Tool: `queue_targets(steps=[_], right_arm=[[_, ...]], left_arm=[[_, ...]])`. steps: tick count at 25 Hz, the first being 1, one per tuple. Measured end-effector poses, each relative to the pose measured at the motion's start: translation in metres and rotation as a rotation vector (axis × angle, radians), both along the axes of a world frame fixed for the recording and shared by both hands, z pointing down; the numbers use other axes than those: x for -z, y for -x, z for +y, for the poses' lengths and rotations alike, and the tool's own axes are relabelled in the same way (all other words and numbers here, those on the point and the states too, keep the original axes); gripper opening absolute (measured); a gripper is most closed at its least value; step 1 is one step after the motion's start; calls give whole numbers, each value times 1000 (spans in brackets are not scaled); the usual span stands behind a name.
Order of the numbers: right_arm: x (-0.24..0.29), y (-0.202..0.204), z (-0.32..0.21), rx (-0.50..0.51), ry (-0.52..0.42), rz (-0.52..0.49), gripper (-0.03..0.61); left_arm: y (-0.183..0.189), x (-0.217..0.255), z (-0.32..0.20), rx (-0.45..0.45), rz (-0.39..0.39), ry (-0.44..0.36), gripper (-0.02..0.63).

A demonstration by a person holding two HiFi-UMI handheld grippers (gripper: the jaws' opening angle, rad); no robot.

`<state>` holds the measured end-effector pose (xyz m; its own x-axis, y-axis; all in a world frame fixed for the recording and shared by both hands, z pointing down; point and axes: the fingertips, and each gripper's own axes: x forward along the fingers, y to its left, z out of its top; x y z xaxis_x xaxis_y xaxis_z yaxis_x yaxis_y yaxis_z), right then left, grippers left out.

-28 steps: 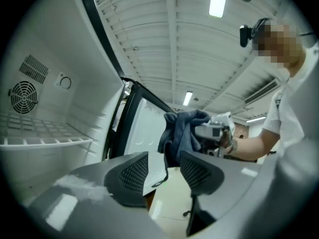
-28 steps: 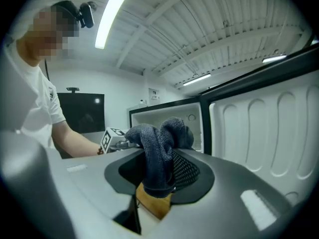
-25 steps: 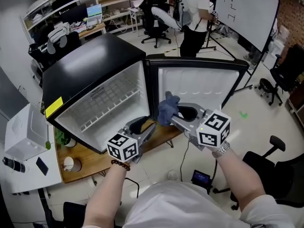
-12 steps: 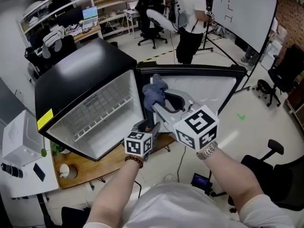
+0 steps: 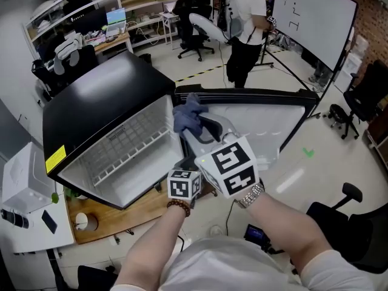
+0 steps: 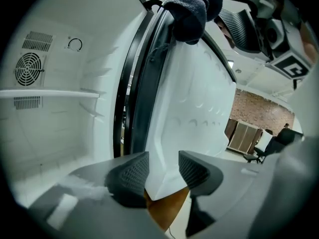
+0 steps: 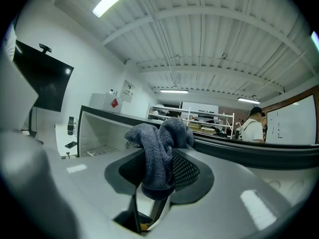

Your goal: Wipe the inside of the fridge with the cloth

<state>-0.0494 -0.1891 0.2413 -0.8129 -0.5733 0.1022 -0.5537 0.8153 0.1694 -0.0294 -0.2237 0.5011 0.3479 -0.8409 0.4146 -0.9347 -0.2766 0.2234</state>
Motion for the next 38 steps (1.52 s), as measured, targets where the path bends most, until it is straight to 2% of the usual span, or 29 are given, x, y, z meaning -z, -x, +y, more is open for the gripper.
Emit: queue_targets(steps=[6,11,12,14,22,38], right_arm=[[8,14,-2,-45,8,-18,128],[8,8,-6,-67,8,-21,127],[8,6,-7,-72,10,-23,127],[6,1,-9,-83,16,-28,127],[2,-17,-19,-121,12,-37,123],[-15,-97,-47,-289,-18,-19,118]], left_arm=[[8,-19,-4,72,14,79,147],[7,-24,-7,83,8,107,145],[8,-25,-7,85,-1,112,129],[7,-25,-9,81,-14,108,104],[4,-20,-11,61,-11,87,100],[6,-19,-10,57,-13,86,100]])
